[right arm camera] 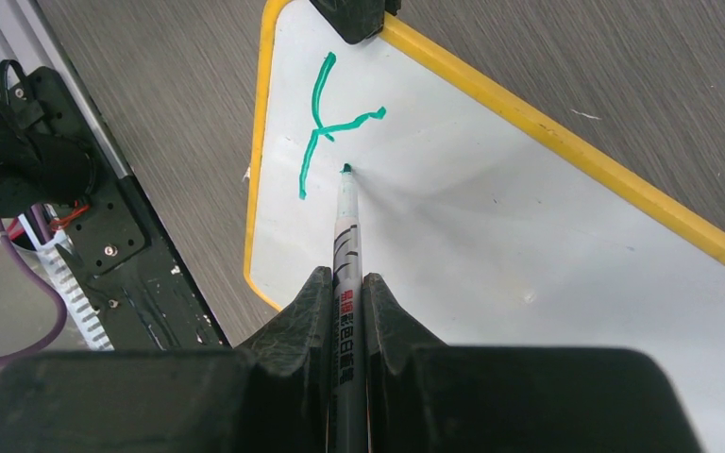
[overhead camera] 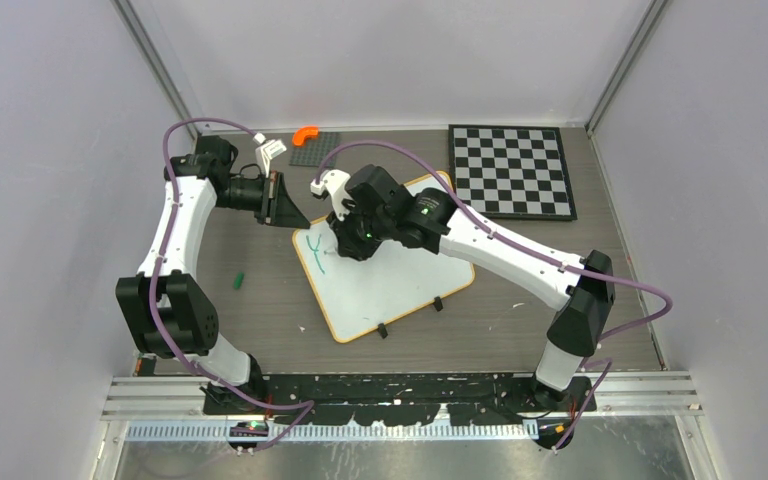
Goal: Write a sentence on the whiteboard
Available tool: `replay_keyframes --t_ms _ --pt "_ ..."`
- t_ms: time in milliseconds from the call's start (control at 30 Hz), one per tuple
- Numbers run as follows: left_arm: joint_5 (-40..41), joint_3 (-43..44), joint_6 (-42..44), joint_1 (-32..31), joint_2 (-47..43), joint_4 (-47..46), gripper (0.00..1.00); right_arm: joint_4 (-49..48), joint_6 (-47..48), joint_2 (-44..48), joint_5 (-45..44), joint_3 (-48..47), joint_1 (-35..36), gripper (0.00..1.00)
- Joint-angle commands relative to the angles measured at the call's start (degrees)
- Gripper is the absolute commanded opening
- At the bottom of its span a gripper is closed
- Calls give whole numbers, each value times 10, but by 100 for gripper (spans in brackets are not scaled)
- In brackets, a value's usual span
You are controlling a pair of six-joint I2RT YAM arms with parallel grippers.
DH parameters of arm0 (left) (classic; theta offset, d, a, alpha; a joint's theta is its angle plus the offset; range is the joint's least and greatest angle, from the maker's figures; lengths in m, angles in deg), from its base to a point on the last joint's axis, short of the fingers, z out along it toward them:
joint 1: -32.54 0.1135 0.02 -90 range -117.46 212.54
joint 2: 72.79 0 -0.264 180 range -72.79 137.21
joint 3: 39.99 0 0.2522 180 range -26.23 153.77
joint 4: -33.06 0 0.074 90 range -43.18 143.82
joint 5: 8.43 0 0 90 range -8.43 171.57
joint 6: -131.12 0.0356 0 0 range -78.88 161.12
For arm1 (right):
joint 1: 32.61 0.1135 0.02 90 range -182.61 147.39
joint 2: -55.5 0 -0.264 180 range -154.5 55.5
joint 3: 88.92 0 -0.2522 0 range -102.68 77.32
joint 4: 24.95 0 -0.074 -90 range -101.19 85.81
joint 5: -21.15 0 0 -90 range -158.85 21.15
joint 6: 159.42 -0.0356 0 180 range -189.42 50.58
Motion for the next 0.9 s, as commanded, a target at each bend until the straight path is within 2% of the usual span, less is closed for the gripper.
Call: replay_keyframes --t_ms 0,500,867 --pt "11 -1 0 -8 -3 23 0 -14 2 0 10 -2 -1 0" --pt "13 -2 1 -8 -1 23 0 -10 7 -1 21 18 1 0" --pt "13 -2 1 -8 -2 24 0 5 27 26 -4 37 0 0"
